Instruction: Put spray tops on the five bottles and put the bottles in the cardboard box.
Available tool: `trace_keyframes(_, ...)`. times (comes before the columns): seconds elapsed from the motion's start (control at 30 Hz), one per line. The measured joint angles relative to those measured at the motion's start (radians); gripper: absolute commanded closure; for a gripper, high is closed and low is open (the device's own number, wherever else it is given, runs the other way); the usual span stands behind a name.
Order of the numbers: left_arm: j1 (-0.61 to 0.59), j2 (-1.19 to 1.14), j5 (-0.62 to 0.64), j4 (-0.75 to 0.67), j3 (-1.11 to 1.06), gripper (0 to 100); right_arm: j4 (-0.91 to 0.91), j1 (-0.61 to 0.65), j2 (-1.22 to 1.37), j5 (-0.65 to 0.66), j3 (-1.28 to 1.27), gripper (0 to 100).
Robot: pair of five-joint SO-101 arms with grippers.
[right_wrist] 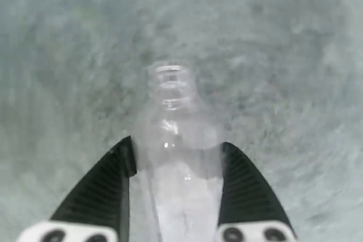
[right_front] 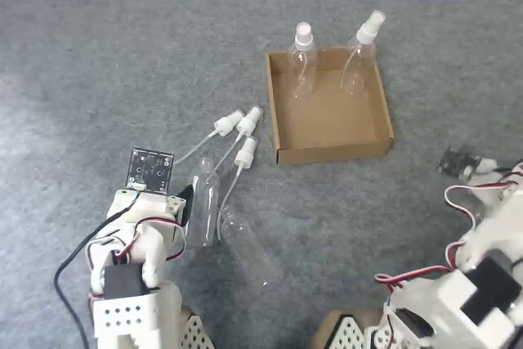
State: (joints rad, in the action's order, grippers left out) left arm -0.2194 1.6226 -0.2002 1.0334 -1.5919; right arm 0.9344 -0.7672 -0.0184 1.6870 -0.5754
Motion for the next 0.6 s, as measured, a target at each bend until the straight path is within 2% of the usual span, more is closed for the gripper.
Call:
trace_keyframes(0.2, 0.0, 0.0, 0.0, 0.0, 0.0, 76, 0.014, 0.078, 0.041, -0.552, 0.083, 99.2)
trace_keyframes(0.33, 0.0, 0.0, 0.0, 0.0, 0.0, 76, 0.15, 0.137, 0.118, -0.905, 0.229, 99.2)
trace_keyframes(0.5, 0.0, 0.0, 0.0, 0.0, 0.0, 76, 0.233, 0.175, 0.308, -1.129, 0.446, 98.9)
trace_keyframes(0.6, 0.0, 0.0, 0.0, 0.0, 0.0, 76, 0.292, 0.176, 0.414, -1.2, 0.592, 98.7)
